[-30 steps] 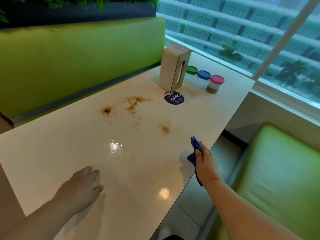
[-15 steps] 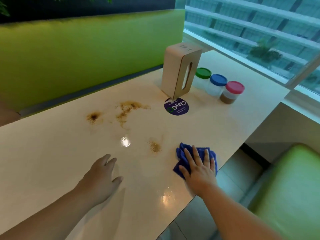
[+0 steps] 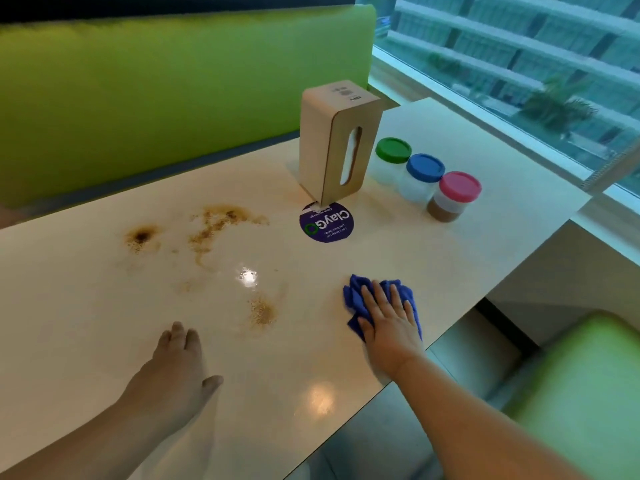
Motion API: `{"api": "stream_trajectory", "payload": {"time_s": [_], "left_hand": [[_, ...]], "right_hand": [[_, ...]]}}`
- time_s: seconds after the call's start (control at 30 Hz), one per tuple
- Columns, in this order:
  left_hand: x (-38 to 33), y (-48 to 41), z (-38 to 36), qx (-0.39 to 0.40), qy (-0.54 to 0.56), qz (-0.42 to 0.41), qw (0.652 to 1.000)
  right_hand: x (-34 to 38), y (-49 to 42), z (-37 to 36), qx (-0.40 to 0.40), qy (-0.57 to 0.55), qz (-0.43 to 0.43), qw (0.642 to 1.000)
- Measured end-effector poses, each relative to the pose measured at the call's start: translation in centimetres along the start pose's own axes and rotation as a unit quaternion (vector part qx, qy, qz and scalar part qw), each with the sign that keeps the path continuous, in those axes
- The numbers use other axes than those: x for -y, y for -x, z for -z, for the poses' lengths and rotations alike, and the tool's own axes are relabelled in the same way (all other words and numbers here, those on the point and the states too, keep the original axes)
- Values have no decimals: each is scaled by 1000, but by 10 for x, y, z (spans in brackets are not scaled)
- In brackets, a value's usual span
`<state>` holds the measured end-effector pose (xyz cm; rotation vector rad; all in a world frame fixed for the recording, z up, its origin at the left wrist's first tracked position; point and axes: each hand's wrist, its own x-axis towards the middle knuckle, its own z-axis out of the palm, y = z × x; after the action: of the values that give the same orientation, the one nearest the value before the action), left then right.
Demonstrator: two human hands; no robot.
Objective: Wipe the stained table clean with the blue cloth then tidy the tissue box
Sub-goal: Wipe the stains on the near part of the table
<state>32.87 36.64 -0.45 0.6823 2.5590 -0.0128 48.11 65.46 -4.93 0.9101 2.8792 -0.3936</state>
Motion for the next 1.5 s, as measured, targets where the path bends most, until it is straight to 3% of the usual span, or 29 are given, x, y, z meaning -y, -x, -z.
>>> {"api": "stream_trajectory", "payload": {"time_s": [0.13, 0.2, 0.27, 0.37, 0.47, 0.57, 0.63, 0.77, 0.83, 0.9, 0.97, 1.03, 1.1, 1.27, 1.4, 1.47, 1.5], "left_hand": [[-7, -1, 5, -42, -3, -5, 999], [-14, -3, 10, -75, -2, -33, 997], [-22, -9, 14, -91, 6, -58, 994], [-29, -17, 18, -87, 20, -74, 993], [-32, -23, 17, -75, 34, -71, 994], [-33, -23, 14, -66, 47, -73, 994], [-33, -25, 14, -66, 57, -76, 993], [-34, -30, 17, -83, 89, -90, 988], [-35, -31, 20, -98, 99, -100, 985], [-34, -31, 23, -112, 105, -113, 982], [-30, -31, 23, -122, 112, -120, 979], [-28, -30, 21, -127, 116, -122, 978], [-26, -29, 18, -130, 118, -122, 977], [-30, -30, 16, -138, 136, -130, 973], [-31, -28, 18, -129, 142, -142, 971], [-26, -24, 19, -124, 140, -145, 972], [-23, -23, 18, -122, 138, -144, 972]], "right_hand": [[9, 10, -8, 11, -58, 157, 986], [-4, 20, -7, -6, -130, 195, 972], [-23, 15, 5, -98, -196, 139, 966], [-56, -14, 33, -195, -242, -45, 949], [-88, -53, 45, -139, -194, -165, 957], [-84, -78, 36, -35, -59, -202, 977], [-63, -81, 30, -39, -42, -163, 985], [-34, -51, 18, -16, -21, 45, 999], [-50, -42, 18, -7, -19, 107, 994], [-69, -49, 22, -30, -24, 96, 995], [-77, -70, 27, -50, -31, 22, 998], [-70, -99, 33, -40, -22, -62, 997], [-54, -125, 34, -7, -8, -95, 995], [-9, -123, 23, -1, -3, 56, 998], [-24, -79, 15, 9, -95, 205, 974], [-42, -67, 25, 17, -189, 180, 965], [-48, -62, 32, 10, -262, 113, 959]]}}
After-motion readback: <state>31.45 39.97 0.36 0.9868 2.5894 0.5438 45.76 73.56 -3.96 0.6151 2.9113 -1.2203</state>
